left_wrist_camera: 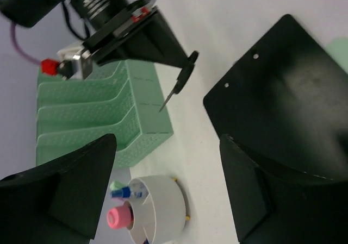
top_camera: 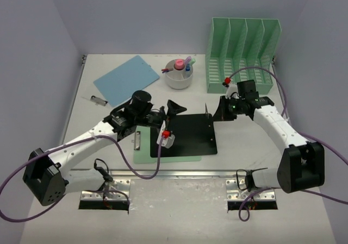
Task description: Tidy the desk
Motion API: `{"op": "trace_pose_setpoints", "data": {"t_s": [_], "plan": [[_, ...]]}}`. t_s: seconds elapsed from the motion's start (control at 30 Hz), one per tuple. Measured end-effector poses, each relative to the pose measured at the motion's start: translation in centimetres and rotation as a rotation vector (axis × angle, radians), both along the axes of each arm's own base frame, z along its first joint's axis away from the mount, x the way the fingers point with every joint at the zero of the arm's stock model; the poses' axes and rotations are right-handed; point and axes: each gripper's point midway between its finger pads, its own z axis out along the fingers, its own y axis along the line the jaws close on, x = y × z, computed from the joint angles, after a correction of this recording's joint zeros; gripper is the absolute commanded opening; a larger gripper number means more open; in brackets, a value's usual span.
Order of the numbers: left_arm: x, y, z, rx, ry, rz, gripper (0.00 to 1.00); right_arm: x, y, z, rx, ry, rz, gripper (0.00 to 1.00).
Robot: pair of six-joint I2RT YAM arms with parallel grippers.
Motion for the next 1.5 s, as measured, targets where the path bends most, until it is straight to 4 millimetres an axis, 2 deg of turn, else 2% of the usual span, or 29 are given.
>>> {"op": "trace_pose_setpoints", "data": {"t_s": [0.07, 0.17, 0.33, 0.57, 0.73, 0.83, 0.87, 1.03, 1.23, 1.27, 1.3, 1.33, 1.37, 1.47, 1.5], "plan": [[-1.2, -1.2, -1.9, 0.065, -0.004, -0.072, 0.67, -0.8, 0.7, 0.0, 0.042, 0.041, 0.007, 0.01], [-3.0, -2.8, -4.1, 0.142, -0.002, -0.172, 0.63, -1.7, 1.7, 0.4, 0.096, 0.085, 0.017, 0.01], [-4.2, -4.5, -5.6, 0.216, -0.011, -0.266, 0.59, -2.8, 3.3, 0.9, 0.149, 0.125, 0.048, 0.01], [-3.6, -6.4, -5.6, 0.237, -0.029, -0.297, 0.53, -4.0, 4.9, 1.0, 0.159, 0.15, 0.099, 0.01], [-3.9, -6.8, -6.7, 0.264, -0.032, -0.315, 0.46, -4.5, 5.3, 0.6, 0.156, 0.166, 0.117, 0.01], [-3.8, -6.8, -7.5, 0.286, -0.03, -0.317, 0.36, -4.6, 5.4, 0.6, 0.157, 0.167, 0.118, 0.01], [-3.7, -6.9, -7.8, 0.295, -0.03, -0.316, 0.29, -4.6, 5.4, 0.6, 0.157, 0.168, 0.119, 0.01], [-3.1, -7.0, -8.4, 0.316, -0.039, -0.311, 0.2, -4.9, 5.5, 0.6, 0.155, 0.174, 0.125, 0.01], [-2.8, -7.0, -8.4, 0.325, -0.053, -0.298, 0.04, -5.6, 5.9, 0.3, 0.14, 0.184, 0.149, 0.01], [-2.8, -7.1, -8.4, 0.324, -0.054, -0.297, 0.0, -5.7, 6.0, 0.2, 0.134, 0.183, 0.154, 0.04], [-2.8, -7.1, -8.4, 0.325, -0.052, -0.297, 0.0, -5.7, 6.0, 0.1, 0.13, 0.183, 0.156, 0.12], [-2.8, -7.1, -8.4, 0.326, -0.05, -0.295, 0.0, -5.8, 6.1, 0.1, 0.127, 0.183, 0.16, 0.22], [-2.7, -7.1, -8.4, 0.326, -0.051, -0.292, 0.0, -5.9, 6.1, 0.1, 0.128, 0.186, 0.162, 0.42], [-2.5, -6.8, -8.5, 0.331, -0.04, -0.27, 0.0, -6.2, 5.9, -0.2, 0.105, 0.186, 0.173, 0.65], [-2.6, -6.7, -8.5, 0.332, -0.03, -0.264, 0.0, -6.2, 5.7, -0.3, 0.096, 0.188, 0.169, 0.69]]}}
